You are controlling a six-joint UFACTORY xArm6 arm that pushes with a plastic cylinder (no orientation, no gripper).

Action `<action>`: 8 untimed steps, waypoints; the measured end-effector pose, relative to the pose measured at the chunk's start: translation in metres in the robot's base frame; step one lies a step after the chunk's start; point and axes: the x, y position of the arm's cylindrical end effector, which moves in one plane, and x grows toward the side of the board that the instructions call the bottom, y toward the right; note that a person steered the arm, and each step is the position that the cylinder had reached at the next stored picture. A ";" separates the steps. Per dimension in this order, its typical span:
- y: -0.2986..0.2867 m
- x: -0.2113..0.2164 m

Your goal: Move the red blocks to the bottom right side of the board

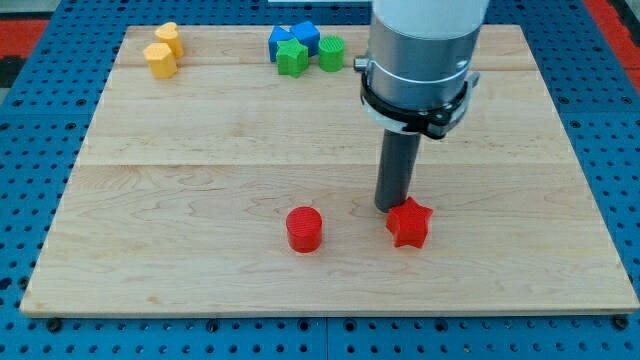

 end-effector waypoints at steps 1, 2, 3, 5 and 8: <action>0.010 -0.001; -0.009 -0.006; -0.022 0.009; -0.011 0.029; 0.061 0.029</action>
